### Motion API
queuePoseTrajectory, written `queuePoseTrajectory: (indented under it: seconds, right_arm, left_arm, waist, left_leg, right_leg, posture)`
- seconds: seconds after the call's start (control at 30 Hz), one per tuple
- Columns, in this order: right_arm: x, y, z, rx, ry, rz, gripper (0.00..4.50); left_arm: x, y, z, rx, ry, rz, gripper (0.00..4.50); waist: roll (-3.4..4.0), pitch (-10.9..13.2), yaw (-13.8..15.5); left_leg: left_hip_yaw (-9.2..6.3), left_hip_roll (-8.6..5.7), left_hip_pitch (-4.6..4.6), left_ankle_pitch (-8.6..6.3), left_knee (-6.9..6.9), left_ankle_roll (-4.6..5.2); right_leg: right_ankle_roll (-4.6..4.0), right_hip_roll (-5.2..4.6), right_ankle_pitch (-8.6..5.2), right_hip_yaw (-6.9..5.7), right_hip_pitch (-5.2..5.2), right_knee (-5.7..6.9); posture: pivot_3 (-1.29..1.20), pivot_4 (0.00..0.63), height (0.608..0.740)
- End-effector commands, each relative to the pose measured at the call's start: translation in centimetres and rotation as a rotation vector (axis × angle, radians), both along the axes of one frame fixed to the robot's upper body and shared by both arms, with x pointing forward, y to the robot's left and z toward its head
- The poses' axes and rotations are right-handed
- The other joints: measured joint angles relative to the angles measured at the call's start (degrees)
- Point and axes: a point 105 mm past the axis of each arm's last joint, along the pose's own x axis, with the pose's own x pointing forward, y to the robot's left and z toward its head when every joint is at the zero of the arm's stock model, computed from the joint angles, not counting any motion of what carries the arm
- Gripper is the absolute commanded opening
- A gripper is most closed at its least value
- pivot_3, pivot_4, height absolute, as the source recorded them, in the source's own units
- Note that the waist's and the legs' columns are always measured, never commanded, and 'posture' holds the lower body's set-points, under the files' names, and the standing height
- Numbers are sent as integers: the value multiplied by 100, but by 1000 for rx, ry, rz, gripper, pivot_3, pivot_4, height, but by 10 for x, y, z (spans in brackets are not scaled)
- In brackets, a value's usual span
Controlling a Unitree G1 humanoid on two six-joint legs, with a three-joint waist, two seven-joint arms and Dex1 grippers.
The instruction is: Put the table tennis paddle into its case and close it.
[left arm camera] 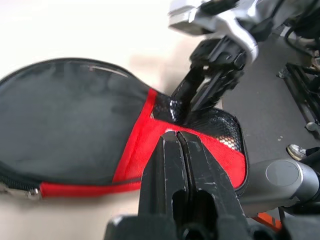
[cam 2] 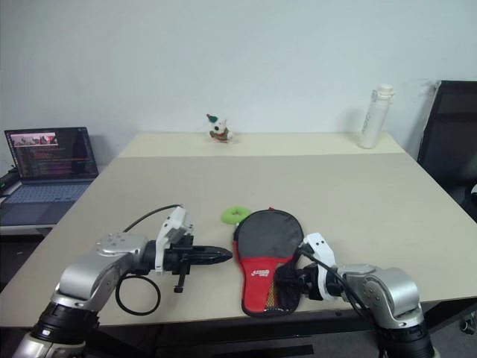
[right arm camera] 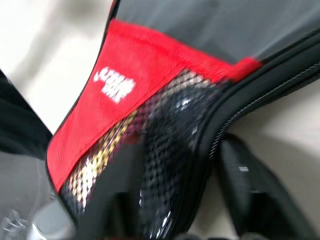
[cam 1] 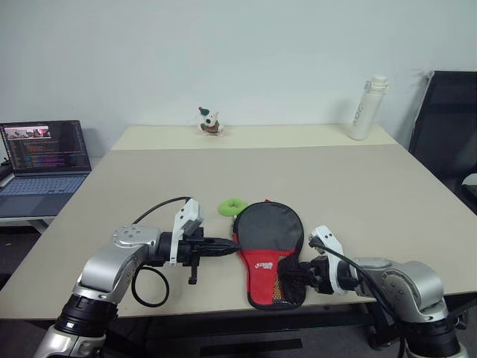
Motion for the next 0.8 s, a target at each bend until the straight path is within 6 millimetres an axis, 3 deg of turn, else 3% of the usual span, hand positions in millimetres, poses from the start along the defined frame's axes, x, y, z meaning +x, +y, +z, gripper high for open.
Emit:
queuePoseTrajectory:
  seconds: [0.03,0.1,0.23,0.33,0.37,0.47,0.63,0.8]
  right_arm:
    - [0,-13,18,-62,-114,-14,3675]
    - [-4,-22,26,-110,-170,11,4410]
    - [-3,-34,56,-140,-291,59,4463]
    - [13,-27,74,-85,-368,46,4463]
    - [20,-22,78,-67,-389,45,4488]
    - [36,-5,81,-41,-425,57,4500]
    - [55,18,80,-30,-460,82,4500]
    - [61,40,69,0,-452,109,4500]
  left_arm:
    - [-3,-2,10,-6,-65,-3,0]
    - [1,0,10,-12,-80,34,0]
    - [20,9,17,-62,-96,171,0]
    - [30,15,17,-60,-97,231,0]
    - [35,18,14,-32,-119,253,184]
    - [47,26,8,22,-155,319,911]
    - [71,40,6,53,-196,465,2737]
    - [90,45,5,70,-211,558,4466]
  waist:
    - [1,0,18]
    - [2,2,38]
    - [-1,5,53]
    - [-3,6,36]
    - [-3,6,30]
    - [-3,6,41]
    - [-3,7,62]
    - [-3,7,63]
  left_leg:
    - [0,-1,-1,0,1,0]
    - [-1,-2,-3,0,1,0]
    - [0,-1,-5,0,-2,0]
    - [0,4,-1,-1,-1,0]
    - [-1,5,0,-1,-1,0]
    - [-1,4,1,0,-2,0]
    - [0,-1,-14,-1,-3,0]
    - [-8,-2,-26,0,3,0]
  right_leg:
    - [0,-1,0,0,0,0]
    - [-1,-3,-1,-2,-1,-3]
    - [-2,-5,-2,-5,-1,-11]
    - [-1,2,-1,-6,-1,-8]
    - [0,4,-1,-6,-1,-7]
    - [0,5,0,-6,-1,-6]
    - [2,-1,2,-6,-8,-12]
    - [4,-2,4,-13,-16,-7]
  posture:
    - [0,150,740]
    - [0,150,740]
    - [0,150,740]
    - [0,150,740]
    - [0,150,740]
    - [0,150,740]
    - [0,150,740]
    - [0,150,740]
